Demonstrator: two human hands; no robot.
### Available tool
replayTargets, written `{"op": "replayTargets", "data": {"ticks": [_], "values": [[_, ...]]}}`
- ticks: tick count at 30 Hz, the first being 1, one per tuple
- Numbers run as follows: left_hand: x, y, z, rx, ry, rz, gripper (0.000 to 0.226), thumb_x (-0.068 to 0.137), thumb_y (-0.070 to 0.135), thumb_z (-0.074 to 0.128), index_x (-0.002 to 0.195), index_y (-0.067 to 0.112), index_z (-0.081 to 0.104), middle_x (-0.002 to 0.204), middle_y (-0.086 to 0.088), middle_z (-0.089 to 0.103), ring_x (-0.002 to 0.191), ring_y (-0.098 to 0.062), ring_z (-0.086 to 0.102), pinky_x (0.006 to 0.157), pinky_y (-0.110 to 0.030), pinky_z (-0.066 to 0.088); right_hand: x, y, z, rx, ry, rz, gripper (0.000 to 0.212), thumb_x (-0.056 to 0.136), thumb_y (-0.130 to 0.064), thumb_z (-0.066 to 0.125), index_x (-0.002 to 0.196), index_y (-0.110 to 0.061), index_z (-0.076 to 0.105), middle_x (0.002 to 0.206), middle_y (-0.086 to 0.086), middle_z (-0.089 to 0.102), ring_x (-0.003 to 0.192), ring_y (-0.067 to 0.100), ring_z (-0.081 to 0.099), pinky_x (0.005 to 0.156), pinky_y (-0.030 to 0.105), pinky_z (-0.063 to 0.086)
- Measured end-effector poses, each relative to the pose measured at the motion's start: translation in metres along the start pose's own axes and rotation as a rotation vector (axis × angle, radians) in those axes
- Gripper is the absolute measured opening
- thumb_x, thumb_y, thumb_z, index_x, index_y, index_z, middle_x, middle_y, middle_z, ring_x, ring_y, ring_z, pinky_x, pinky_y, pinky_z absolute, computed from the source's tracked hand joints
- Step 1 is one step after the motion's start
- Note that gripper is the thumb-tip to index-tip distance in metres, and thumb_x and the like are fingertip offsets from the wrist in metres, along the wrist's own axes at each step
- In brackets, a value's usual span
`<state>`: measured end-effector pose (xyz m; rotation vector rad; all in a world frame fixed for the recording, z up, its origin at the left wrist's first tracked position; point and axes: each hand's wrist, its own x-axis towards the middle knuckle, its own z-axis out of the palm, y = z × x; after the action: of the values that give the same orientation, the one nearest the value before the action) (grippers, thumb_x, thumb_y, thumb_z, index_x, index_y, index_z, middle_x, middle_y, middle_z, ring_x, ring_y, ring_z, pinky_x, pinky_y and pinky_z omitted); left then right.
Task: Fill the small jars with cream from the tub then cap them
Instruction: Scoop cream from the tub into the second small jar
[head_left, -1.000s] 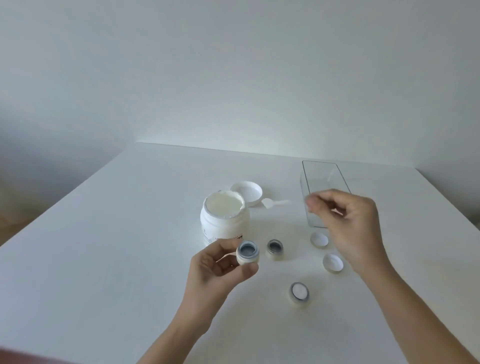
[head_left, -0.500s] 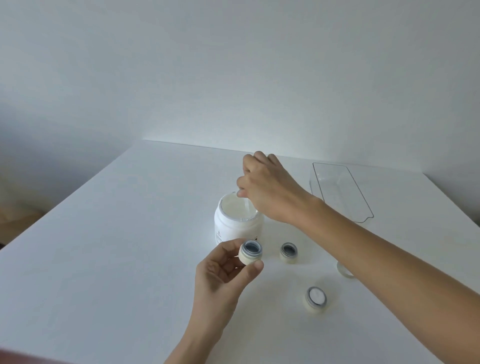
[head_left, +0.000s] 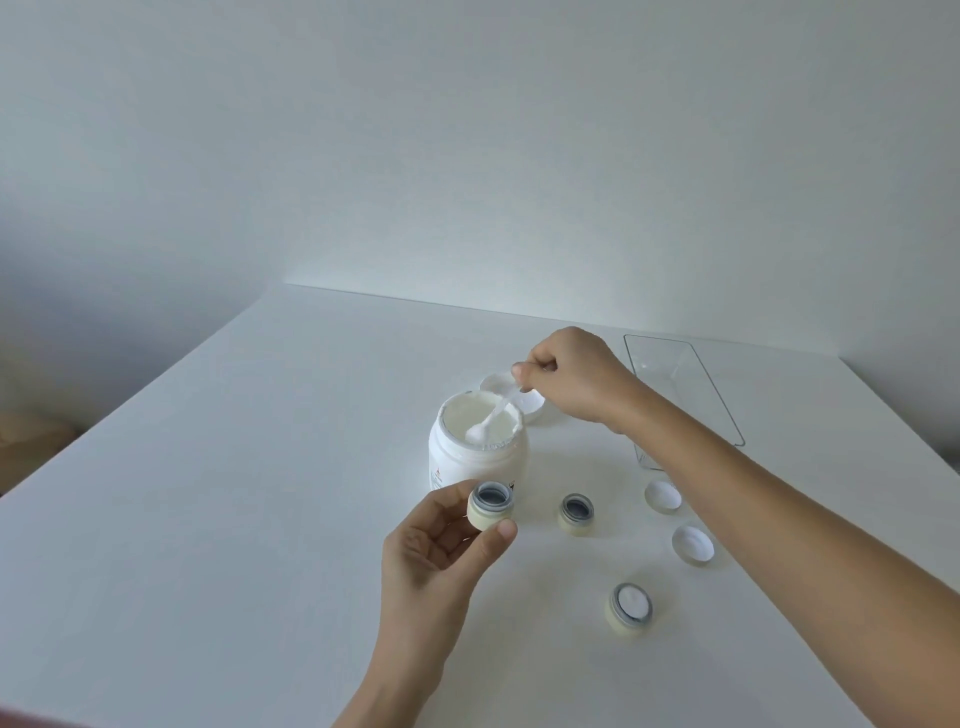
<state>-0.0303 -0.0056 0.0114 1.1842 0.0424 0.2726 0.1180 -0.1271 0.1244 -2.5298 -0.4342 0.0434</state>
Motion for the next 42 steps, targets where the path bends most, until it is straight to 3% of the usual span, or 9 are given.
{"op": "replayTargets", "data": {"ticks": [3,12,15,17,20,24,30,32,42], "values": [[0.0,0.0,0.0,-0.017,0.016,0.014,0.03,0.073,0.007,0.081,0.102,0.014,0.075,0.102,-0.01,0.078,0.099,-0.02,0.073,0.077,-0.017,0.054,0.0,0.011,-0.001,0.134,0.024,0.091,0.038,0.094,-0.025,0.056,0.088,0.01,0.067,0.047,-0.013,0.056,0.057,0.018,0.041,0.06,0.026,0.029],[0.002,0.002,0.0,-0.073,0.072,0.051,0.035,0.069,0.011,0.077,0.103,0.008,0.073,0.099,-0.006,0.079,0.096,-0.016,0.074,0.074,-0.014,0.055,-0.011,0.026,-0.01,0.495,-0.085,0.198,0.022,0.092,-0.031,0.06,0.08,-0.018,0.073,0.109,-0.003,0.066,0.116,0.013,0.049,0.093,0.029,0.03],[0.003,0.002,-0.001,-0.074,0.072,0.053,0.035,0.07,0.013,0.078,0.104,0.009,0.074,0.099,-0.006,0.079,0.096,-0.016,0.074,0.075,-0.014,0.054,-0.027,0.022,-0.011,0.476,-0.097,0.172,0.025,0.092,-0.033,0.06,0.072,-0.022,0.07,0.104,-0.007,0.066,0.108,0.009,0.051,0.088,0.025,0.032],[0.002,0.001,-0.002,-0.07,0.07,0.054,0.033,0.07,0.013,0.078,0.103,0.012,0.075,0.099,-0.006,0.079,0.096,-0.016,0.074,0.075,-0.014,0.054,-0.04,0.017,-0.008,0.424,-0.078,0.134,0.029,0.093,-0.033,0.058,0.074,-0.015,0.071,0.072,-0.018,0.062,0.08,0.006,0.052,0.072,0.02,0.035],[0.001,0.001,-0.002,-0.065,0.064,0.049,0.033,0.071,0.012,0.078,0.104,0.015,0.075,0.099,-0.006,0.079,0.097,-0.017,0.074,0.076,-0.015,0.054,-0.056,0.009,-0.002,0.272,0.007,0.038,0.035,0.094,-0.033,0.056,0.08,-0.004,0.07,0.044,-0.011,0.042,0.05,0.01,0.036,0.06,0.023,0.033],[0.002,0.001,-0.002,-0.058,0.056,0.042,0.033,0.073,0.01,0.08,0.105,0.015,0.075,0.101,-0.007,0.078,0.098,-0.018,0.073,0.077,-0.016,0.055,-0.07,0.005,0.007,0.055,0.206,-0.15,0.028,0.094,-0.03,0.057,0.08,-0.009,0.069,0.082,0.009,0.061,0.084,0.02,0.053,0.084,0.033,0.034],[0.003,0.0,-0.002,-0.062,0.058,0.036,0.033,0.074,0.011,0.078,0.106,0.012,0.074,0.102,-0.011,0.078,0.1,-0.021,0.073,0.079,-0.017,0.054,-0.093,0.014,0.016,-0.304,0.556,-0.766,0.007,0.085,-0.013,0.069,0.078,-0.017,0.069,0.079,-0.006,0.046,0.076,0.014,0.043,0.076,0.029,0.024],[0.003,0.0,-0.002,-0.067,0.059,0.035,0.032,0.074,0.012,0.078,0.106,0.012,0.075,0.101,-0.011,0.078,0.098,-0.021,0.073,0.078,-0.017,0.054,-0.099,0.025,0.019,-0.412,0.642,-0.886,0.018,0.076,0.0,0.073,0.081,-0.017,0.069,0.08,-0.007,0.039,0.075,0.015,0.042,0.074,0.03,0.021],[0.002,0.001,-0.002,-0.072,0.04,0.033,0.032,0.072,0.013,0.077,0.104,0.012,0.075,0.101,-0.011,0.078,0.098,-0.019,0.073,0.078,-0.015,0.054,-0.108,0.057,0.017,-0.474,0.77,-0.994,0.036,0.069,-0.004,0.078,0.099,-0.019,0.066,0.084,-0.008,0.041,0.078,0.013,0.044,0.074,0.034,0.02]]}}
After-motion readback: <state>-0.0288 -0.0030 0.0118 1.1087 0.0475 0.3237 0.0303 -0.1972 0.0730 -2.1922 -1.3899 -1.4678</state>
